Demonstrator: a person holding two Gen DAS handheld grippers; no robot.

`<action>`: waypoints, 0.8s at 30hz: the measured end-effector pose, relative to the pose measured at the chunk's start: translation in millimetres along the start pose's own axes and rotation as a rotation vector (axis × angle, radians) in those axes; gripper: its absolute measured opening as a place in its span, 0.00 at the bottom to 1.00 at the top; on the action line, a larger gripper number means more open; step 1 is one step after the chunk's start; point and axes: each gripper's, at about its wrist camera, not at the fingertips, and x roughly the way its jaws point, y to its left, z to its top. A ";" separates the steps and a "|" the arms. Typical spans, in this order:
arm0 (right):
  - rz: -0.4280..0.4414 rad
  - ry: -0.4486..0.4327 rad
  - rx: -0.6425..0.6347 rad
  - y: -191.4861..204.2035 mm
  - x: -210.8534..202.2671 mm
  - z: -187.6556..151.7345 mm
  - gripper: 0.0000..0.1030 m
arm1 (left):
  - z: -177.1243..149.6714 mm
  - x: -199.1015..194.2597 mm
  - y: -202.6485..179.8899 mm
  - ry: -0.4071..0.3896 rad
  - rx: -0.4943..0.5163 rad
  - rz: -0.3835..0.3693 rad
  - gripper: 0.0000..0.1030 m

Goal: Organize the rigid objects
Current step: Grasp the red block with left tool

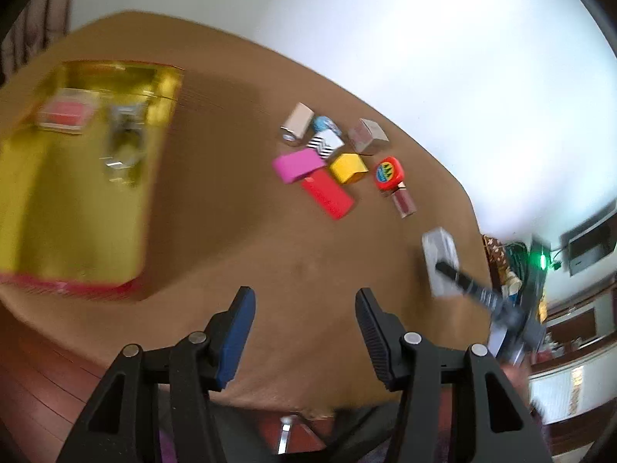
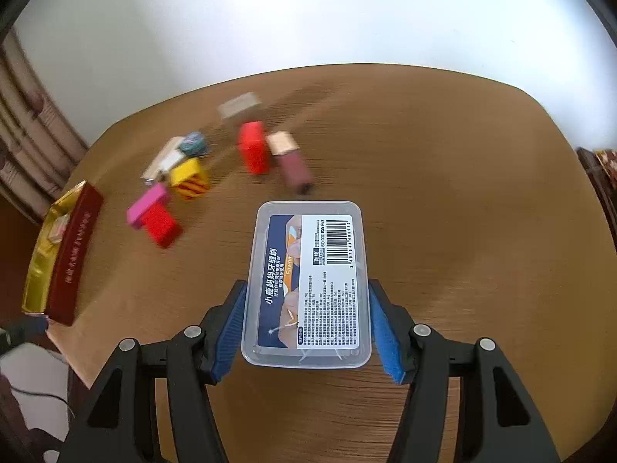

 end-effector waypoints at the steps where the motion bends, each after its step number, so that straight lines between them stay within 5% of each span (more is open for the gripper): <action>1: 0.000 -0.005 0.010 -5.6 0.1 -1.8 0.55 | 9.5 10.6 -6.0 0.019 -0.024 -0.005 0.54; 10: 0.108 -0.014 0.088 -48.2 4.0 -11.3 0.55 | 80.8 99.9 -19.1 0.139 -0.288 0.065 0.54; 24: 0.179 -0.032 0.084 -64.2 14.3 -2.8 0.55 | 101.4 147.9 -23.2 0.184 -0.354 0.209 0.54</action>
